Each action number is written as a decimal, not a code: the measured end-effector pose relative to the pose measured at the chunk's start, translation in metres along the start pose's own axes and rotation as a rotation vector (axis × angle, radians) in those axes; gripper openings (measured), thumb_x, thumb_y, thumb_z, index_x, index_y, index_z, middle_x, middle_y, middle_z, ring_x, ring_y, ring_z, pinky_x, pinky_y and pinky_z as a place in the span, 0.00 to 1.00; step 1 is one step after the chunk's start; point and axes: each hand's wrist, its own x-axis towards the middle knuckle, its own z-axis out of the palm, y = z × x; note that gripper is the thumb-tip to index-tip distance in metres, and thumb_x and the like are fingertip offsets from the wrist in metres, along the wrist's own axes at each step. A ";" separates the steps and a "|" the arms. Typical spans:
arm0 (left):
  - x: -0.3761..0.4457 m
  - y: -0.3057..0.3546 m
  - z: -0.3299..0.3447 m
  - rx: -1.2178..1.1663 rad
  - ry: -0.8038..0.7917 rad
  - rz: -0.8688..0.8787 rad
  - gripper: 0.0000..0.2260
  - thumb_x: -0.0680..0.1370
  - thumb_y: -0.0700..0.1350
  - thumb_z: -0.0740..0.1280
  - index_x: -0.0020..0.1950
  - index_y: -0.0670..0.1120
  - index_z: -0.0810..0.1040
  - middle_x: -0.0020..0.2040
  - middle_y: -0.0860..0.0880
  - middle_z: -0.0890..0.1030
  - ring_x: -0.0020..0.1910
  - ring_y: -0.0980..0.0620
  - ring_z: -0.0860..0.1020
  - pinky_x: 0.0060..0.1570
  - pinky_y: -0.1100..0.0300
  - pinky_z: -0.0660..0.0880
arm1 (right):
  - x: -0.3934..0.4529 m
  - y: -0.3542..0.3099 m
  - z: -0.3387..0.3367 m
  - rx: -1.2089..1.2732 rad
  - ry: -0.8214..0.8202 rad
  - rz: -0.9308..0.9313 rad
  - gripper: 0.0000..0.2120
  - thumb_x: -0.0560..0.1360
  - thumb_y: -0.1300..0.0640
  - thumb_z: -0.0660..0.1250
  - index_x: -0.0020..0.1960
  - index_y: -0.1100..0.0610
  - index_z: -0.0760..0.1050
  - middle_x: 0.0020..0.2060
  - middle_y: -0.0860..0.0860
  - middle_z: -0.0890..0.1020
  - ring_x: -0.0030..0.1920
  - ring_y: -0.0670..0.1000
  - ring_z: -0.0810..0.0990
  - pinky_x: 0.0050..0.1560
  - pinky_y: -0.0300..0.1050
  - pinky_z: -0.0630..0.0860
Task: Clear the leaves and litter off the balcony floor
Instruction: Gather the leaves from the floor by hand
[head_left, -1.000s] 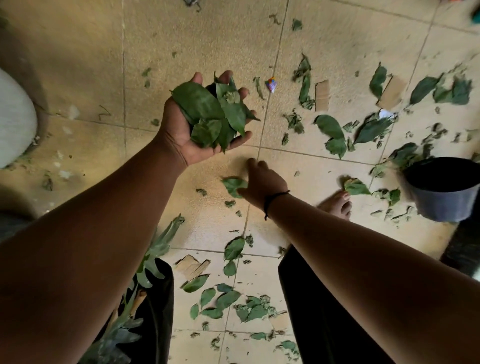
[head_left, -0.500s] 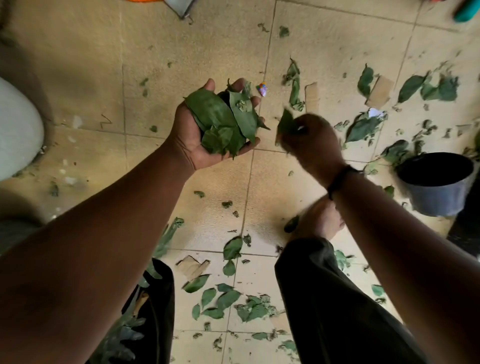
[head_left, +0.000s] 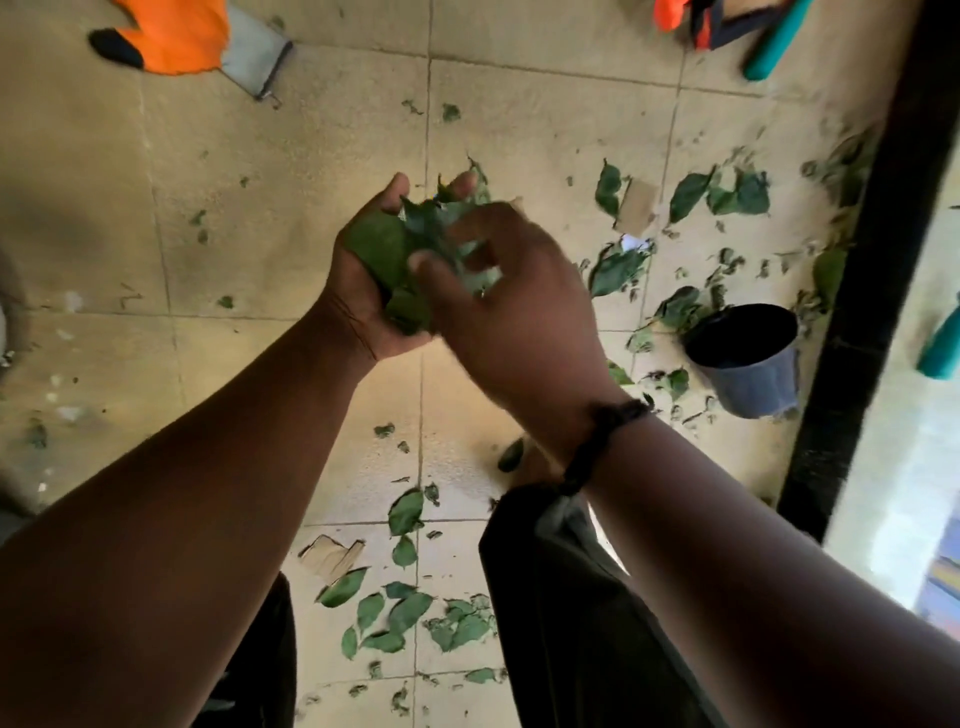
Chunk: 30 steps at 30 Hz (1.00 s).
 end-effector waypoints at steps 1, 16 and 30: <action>0.003 0.001 0.004 0.017 -0.016 -0.002 0.24 0.81 0.60 0.51 0.64 0.46 0.74 0.58 0.40 0.81 0.59 0.40 0.78 0.59 0.44 0.76 | 0.004 0.007 -0.007 0.139 0.084 0.047 0.06 0.78 0.50 0.66 0.51 0.52 0.75 0.44 0.45 0.78 0.43 0.42 0.78 0.38 0.35 0.74; 0.007 0.011 -0.027 0.151 0.082 -0.062 0.23 0.77 0.61 0.55 0.57 0.50 0.83 0.59 0.45 0.80 0.61 0.41 0.77 0.55 0.37 0.76 | 0.114 0.200 0.043 -0.394 -0.149 0.436 0.30 0.75 0.36 0.65 0.65 0.57 0.66 0.58 0.57 0.76 0.54 0.60 0.77 0.49 0.52 0.75; 0.041 -0.006 -0.014 0.174 0.141 -0.037 0.23 0.78 0.61 0.53 0.55 0.51 0.83 0.57 0.46 0.80 0.58 0.41 0.78 0.58 0.39 0.74 | 0.085 0.258 -0.001 0.028 0.139 0.775 0.13 0.71 0.53 0.69 0.33 0.53 0.68 0.32 0.53 0.73 0.34 0.54 0.71 0.36 0.45 0.67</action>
